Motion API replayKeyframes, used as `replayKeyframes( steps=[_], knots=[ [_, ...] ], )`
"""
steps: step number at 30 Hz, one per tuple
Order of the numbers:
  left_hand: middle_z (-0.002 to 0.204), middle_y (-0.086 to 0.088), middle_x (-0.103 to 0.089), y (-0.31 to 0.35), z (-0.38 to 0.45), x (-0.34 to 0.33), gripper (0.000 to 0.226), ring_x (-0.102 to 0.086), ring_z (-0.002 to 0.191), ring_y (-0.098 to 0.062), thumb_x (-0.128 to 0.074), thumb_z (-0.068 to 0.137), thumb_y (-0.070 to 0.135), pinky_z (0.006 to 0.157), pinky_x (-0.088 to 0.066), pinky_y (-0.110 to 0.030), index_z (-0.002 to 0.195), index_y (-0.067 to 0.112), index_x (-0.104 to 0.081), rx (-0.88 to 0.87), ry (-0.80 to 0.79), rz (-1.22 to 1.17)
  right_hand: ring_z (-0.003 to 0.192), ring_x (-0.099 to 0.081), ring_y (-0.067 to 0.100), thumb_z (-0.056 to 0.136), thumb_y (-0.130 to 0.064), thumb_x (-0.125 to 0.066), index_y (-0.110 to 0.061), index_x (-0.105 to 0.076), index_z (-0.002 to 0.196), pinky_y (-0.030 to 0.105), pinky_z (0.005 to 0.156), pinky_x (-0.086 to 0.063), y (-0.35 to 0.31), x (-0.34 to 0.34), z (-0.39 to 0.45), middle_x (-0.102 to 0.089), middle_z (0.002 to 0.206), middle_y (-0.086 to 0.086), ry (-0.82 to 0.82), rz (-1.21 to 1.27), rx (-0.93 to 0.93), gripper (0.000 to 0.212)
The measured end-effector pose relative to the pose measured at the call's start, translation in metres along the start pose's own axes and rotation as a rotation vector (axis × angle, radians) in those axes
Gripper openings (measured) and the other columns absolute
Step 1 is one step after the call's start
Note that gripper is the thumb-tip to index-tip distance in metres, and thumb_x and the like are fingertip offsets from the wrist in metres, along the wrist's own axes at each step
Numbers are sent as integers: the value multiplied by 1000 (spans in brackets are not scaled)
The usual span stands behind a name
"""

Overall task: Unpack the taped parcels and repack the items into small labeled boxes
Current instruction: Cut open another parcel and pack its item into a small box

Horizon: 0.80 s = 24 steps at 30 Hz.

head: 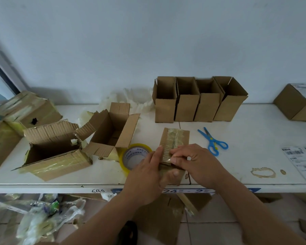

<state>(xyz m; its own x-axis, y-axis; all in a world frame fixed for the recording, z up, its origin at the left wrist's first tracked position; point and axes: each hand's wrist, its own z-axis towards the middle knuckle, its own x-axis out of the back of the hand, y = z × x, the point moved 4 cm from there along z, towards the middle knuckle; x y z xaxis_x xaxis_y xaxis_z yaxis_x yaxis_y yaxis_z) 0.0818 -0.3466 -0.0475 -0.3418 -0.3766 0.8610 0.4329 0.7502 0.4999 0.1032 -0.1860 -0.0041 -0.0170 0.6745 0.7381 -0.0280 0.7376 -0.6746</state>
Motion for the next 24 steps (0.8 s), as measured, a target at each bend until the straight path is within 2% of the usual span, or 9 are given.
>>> replayKeyframes(
  steps=[3, 6, 10, 12, 15, 17, 18, 21, 24],
  knots=[
    [157, 9, -30, -8, 0, -3, 68, -30, 143, -13, -11, 90, 72, 114, -34, -37, 153, 45, -11, 45, 32, -290, 100, -48, -11, 92, -34, -61, -31, -72, 100, 3, 77, -33, 2, 2, 1, -53, 102, -34, -52, 59, -42, 14],
    [151, 14, -39, -12, 2, -6, 51, -33, 140, -5, -16, 95, 68, 116, -33, -34, 143, 55, -25, 90, 85, -536, 102, -47, -11, 91, -31, -64, -31, -72, 94, 4, 77, -33, 5, -1, 2, -54, 102, -33, -34, 99, -76, 8],
    [154, 13, -33, -12, 4, -11, 52, -29, 141, -7, -25, 94, 61, 119, -29, -37, 145, 54, -21, 103, 44, -536, 96, -46, -23, 90, -27, -66, -29, -73, 86, -3, 73, -35, 5, -3, 2, -58, 98, -30, 3, 149, -86, 8],
    [156, 12, -31, -13, 6, -12, 50, -28, 142, -9, -27, 97, 57, 119, -28, -38, 147, 53, -21, 110, 34, -548, 94, -48, -23, 91, -25, -66, -29, -72, 83, -3, 72, -37, 4, -4, 2, -60, 95, -30, 20, 158, -96, 11],
    [152, 11, -34, -14, 6, -12, 48, -31, 139, -10, -30, 102, 49, 119, -29, -37, 149, 49, -21, 133, 36, -563, 94, -60, -3, 92, -27, -64, -26, -73, 83, 8, 75, -47, 7, -5, 3, -68, 94, -18, 66, 231, -159, 13],
    [145, 14, -35, -12, 4, -12, 48, -31, 132, -4, -30, 103, 45, 116, -29, -28, 150, 47, -20, 136, 30, -581, 90, -62, 7, 93, -32, -63, -23, -74, 89, 19, 77, -50, 7, -4, 4, -70, 93, -9, 97, 222, -192, 15],
    [141, 14, -34, -11, 4, -11, 48, -31, 128, -3, -30, 104, 43, 112, -30, -24, 151, 46, -20, 135, 28, -593, 88, -62, 7, 94, -34, -62, -23, -73, 89, 20, 75, -50, 6, -4, 4, -69, 90, -9, 108, 201, -189, 16],
    [140, 14, -36, -10, 4, -10, 47, -34, 125, -2, -31, 105, 41, 107, -31, -20, 151, 44, -22, 132, 40, -587, 89, -55, -7, 94, -33, -61, -29, -68, 83, 5, 68, -43, -1, -2, 3, -64, 86, -18, 62, 132, -128, 14],
    [149, 12, -38, -11, 4, -11, 52, -36, 134, -6, -29, 99, 57, 115, -33, -33, 150, 46, -26, 131, 54, -600, 97, -48, -14, 90, -31, -65, -29, -69, 84, 1, 72, -36, -3, -3, 0, -59, 96, -27, -15, 77, -69, 7]
  ],
)
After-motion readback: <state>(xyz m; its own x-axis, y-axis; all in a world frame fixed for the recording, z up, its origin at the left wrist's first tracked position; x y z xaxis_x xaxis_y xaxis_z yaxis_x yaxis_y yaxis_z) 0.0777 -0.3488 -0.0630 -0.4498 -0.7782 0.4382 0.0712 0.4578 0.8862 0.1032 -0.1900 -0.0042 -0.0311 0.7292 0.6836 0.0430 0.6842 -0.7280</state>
